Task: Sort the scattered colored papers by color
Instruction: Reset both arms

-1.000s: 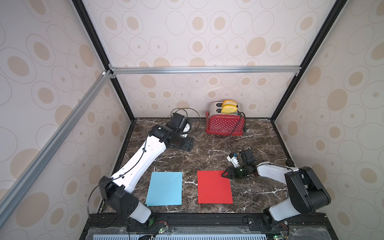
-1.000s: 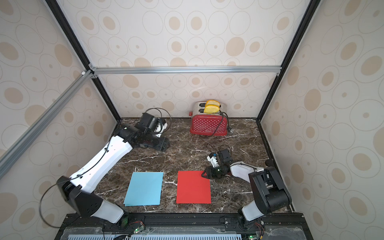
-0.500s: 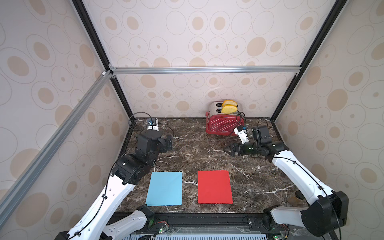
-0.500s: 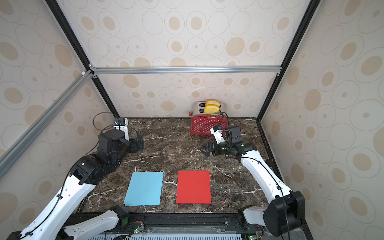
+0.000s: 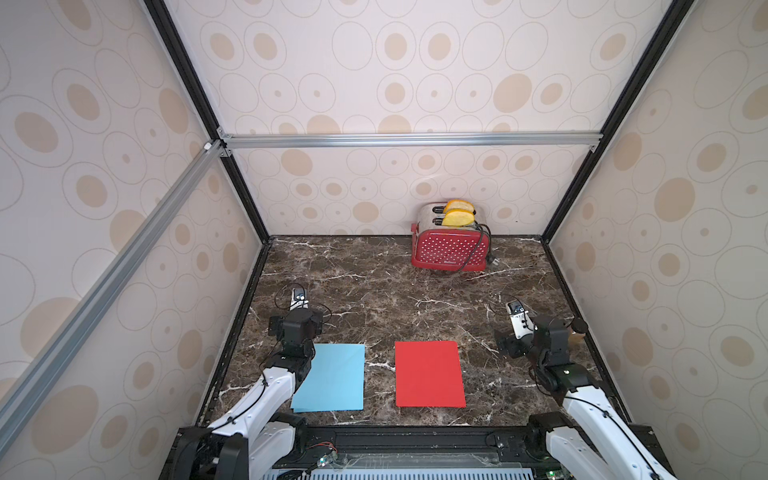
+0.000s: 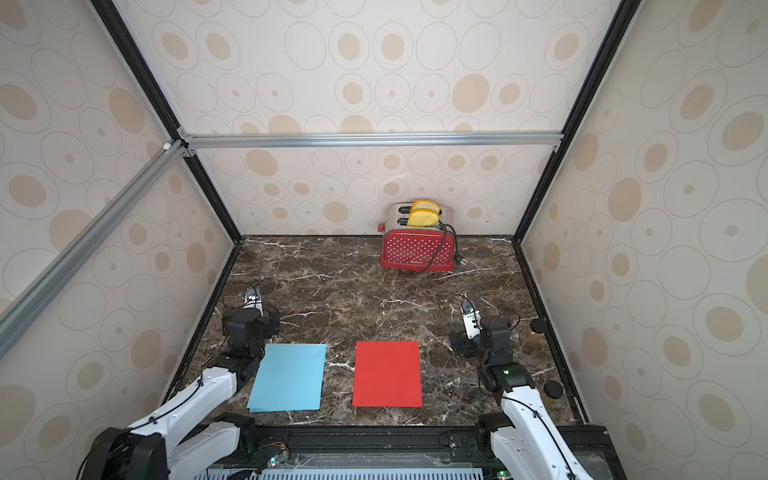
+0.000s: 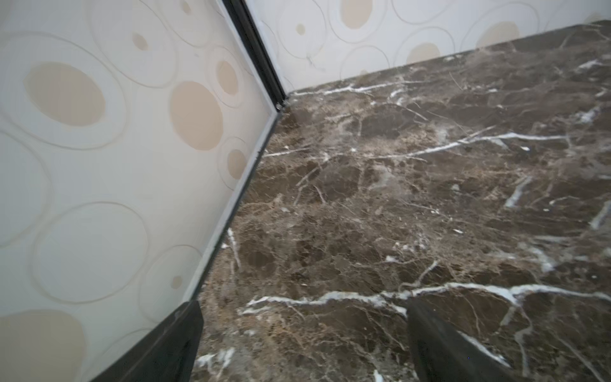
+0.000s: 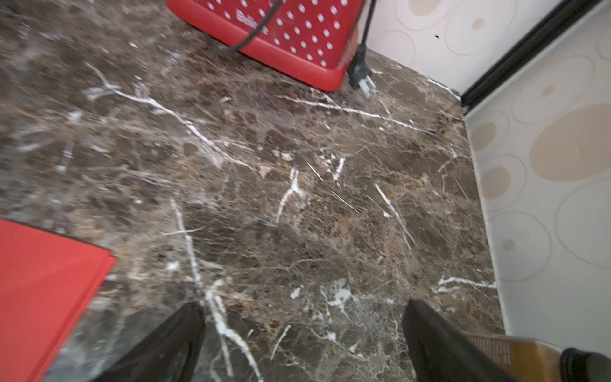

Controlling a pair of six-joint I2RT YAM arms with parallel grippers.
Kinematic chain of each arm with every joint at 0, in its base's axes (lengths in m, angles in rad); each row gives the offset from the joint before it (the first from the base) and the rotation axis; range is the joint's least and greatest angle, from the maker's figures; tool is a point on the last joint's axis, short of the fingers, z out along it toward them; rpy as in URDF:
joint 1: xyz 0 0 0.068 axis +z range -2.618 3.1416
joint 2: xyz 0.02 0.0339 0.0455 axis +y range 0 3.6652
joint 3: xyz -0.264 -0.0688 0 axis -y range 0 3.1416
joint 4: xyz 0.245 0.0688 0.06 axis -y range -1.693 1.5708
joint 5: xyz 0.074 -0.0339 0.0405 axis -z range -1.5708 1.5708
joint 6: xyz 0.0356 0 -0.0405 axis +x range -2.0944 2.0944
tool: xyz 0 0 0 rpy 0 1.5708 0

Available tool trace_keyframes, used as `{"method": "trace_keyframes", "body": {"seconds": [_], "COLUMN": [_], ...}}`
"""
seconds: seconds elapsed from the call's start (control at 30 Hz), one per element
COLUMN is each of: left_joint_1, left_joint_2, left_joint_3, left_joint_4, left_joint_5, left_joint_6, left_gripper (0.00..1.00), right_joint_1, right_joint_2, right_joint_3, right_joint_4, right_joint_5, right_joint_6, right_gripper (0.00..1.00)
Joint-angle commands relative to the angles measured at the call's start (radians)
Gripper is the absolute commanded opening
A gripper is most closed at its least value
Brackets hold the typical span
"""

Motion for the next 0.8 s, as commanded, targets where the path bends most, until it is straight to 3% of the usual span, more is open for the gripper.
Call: {"method": "trace_keyframes", "body": {"seconds": [0.0,0.07,0.17,0.23,0.47,0.53,0.57,0.63,0.7,0.77], "left_joint_1": [0.064,0.07,0.076,0.075,0.098,0.097,0.098,0.098,0.1,0.1], "left_joint_2": [0.105,0.191,0.279,0.337,0.476,0.455,0.468,0.462,0.47,0.466], "left_joint_3": [0.006,0.034,0.048,0.013,-0.001,0.013,0.017,0.055,0.048,0.054], "left_joint_4": [0.323,0.363,0.39,0.488,0.652,0.586,0.601,0.518,0.545,0.527], "left_joint_5": [0.147,0.158,0.145,0.144,0.233,0.228,0.211,0.121,0.099,0.101], "left_joint_6": [-0.072,-0.012,-0.015,-0.02,-0.007,-0.008,-0.013,-0.054,-0.06,-0.061], "left_gripper": [0.99,0.99,0.99,0.99,0.99,0.99,0.99,0.99,0.99,0.99], "right_joint_1": [-0.07,-0.077,-0.081,-0.097,-0.107,-0.119,-0.123,-0.132,-0.14,-0.139], "right_joint_2": [0.089,0.152,0.235,0.31,0.648,0.777,0.804,0.75,0.793,0.764], "right_joint_3": [-0.089,-0.141,-0.136,-0.14,-0.037,-0.044,-0.034,0.042,0.067,0.085], "right_joint_4": [0.409,0.56,0.661,0.76,0.966,1.129,1.143,0.891,0.933,0.843], "right_joint_5": [0.062,-0.018,-0.104,-0.096,-0.154,-0.11,-0.093,-0.042,-0.007,-0.006], "right_joint_6": [0.08,0.049,-0.034,0.015,-0.024,0.006,0.019,0.057,0.073,0.078], "right_gripper": [1.0,1.0,1.0,1.0,0.99,0.99,1.0,1.0,1.0,0.99]}}
